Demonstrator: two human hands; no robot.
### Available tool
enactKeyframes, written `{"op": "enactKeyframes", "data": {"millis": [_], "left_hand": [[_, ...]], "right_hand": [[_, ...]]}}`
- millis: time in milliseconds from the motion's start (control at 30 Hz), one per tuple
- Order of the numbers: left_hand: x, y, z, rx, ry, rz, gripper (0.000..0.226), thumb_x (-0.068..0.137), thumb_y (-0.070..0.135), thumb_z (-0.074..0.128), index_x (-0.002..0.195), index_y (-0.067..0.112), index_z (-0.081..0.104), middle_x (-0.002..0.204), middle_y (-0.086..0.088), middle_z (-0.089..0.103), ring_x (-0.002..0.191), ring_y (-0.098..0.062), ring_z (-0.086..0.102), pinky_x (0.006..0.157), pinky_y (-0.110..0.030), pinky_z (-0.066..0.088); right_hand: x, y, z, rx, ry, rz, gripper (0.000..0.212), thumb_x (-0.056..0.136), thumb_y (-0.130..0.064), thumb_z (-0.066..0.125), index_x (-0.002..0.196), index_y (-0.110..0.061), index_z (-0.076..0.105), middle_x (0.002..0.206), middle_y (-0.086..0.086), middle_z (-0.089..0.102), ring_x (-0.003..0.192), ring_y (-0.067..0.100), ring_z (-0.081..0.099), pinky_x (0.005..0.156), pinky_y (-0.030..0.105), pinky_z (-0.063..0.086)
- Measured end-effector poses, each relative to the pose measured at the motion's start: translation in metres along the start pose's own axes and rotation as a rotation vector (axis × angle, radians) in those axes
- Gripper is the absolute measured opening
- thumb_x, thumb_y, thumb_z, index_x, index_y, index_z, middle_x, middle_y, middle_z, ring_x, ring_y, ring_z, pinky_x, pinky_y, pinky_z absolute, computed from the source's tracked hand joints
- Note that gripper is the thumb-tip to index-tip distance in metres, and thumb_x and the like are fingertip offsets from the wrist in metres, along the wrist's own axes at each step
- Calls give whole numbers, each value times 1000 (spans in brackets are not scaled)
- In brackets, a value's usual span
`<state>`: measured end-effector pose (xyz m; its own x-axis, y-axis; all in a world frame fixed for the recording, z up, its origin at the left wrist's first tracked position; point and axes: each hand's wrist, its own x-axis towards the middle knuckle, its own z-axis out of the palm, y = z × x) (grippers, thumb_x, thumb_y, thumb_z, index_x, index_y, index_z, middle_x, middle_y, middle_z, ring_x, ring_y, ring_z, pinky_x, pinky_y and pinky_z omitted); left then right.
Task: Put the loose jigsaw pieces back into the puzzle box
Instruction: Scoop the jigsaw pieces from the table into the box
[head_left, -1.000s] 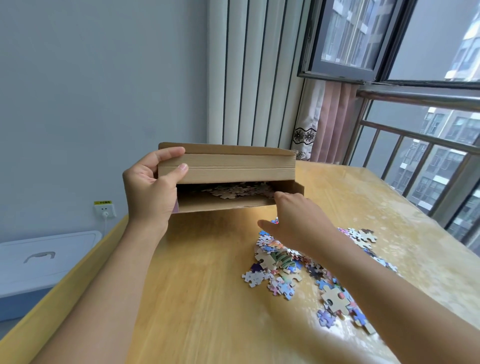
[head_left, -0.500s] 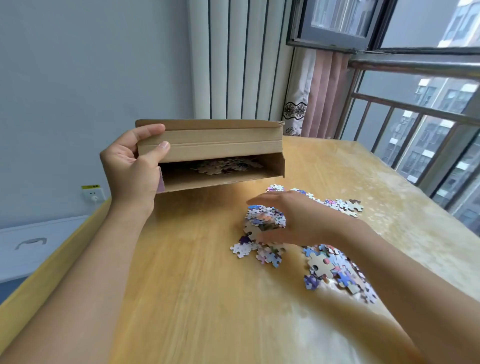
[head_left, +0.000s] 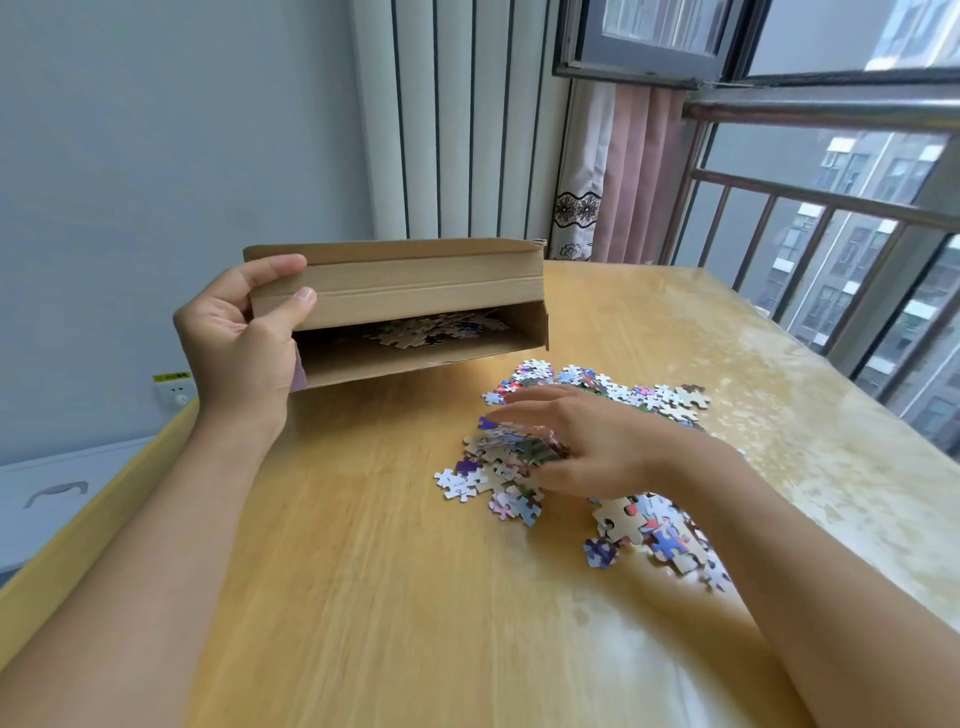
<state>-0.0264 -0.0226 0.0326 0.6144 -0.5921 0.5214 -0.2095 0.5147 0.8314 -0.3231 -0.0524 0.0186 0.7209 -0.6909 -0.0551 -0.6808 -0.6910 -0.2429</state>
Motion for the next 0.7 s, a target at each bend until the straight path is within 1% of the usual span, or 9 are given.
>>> {"op": "enactKeyframes", "data": {"millis": [33,100,167,233,333,467,567,633,700], "left_hand": [[-1,1,0,8,4,0,24,83,9,76,92,31,77,58,18,64,33,-19,45,36,-18,31],[-3,2,0,15,10,5,24,84,9,75,94,31,77,59,19,64,33,-20,45,36,-17,31],[-3,3,1,13,12,4,24,84,8,75,94,31,77,60,19,65,33,-20,45,35,-18,31],[-3,3,1,12,12,2,25,84,8,75,92,32,77,59,17,64,31,-18,44,33,-18,29],[-1,1,1,12,14,-1,24,83,9,76,92,31,78,60,16,64,34,-19,44,34,-18,30],[3,-3,-1,3,6,4,21,80,13,78,95,28,79,65,15,67,47,-23,49,45,-20,36],[4,-4,-2,-1,9,5,21,81,12,78,96,27,79,63,14,66,46,-23,48,43,-20,35],[2,-3,0,-6,2,3,21,81,11,77,95,26,79,60,14,64,42,-22,46,39,-19,33],[2,-2,0,-10,1,0,22,82,9,77,93,28,78,57,14,61,36,-20,43,36,-19,30]], "right_hand": [[-3,-1,-3,-20,-19,-5,86,74,-30,59,155,-38,32,163,-7,28,150,10,19,121,36,24],[-5,-4,-5,-103,-78,17,96,72,-21,64,155,-45,23,166,-9,17,153,11,9,121,41,20],[-4,-9,-2,-128,-122,54,96,76,-14,64,154,-51,21,167,-10,12,154,15,10,120,44,27],[0,-11,2,-116,-97,30,89,81,-10,61,153,-50,28,165,-10,21,151,17,22,115,43,37],[4,-4,1,-135,-15,-21,74,86,-13,61,151,-42,39,156,-13,39,141,11,38,109,34,42],[7,2,6,-150,90,-38,58,92,-18,58,145,-41,49,141,-8,57,124,16,55,98,42,50],[9,3,9,-176,163,-64,45,97,-26,58,140,-40,55,133,-9,62,118,16,59,93,41,53],[8,4,8,-152,154,-54,51,93,-26,60,142,-38,53,135,-10,62,119,15,60,95,40,53],[4,1,6,-58,128,-13,64,87,-28,59,149,-34,45,145,-8,56,128,14,55,103,40,48]]}}
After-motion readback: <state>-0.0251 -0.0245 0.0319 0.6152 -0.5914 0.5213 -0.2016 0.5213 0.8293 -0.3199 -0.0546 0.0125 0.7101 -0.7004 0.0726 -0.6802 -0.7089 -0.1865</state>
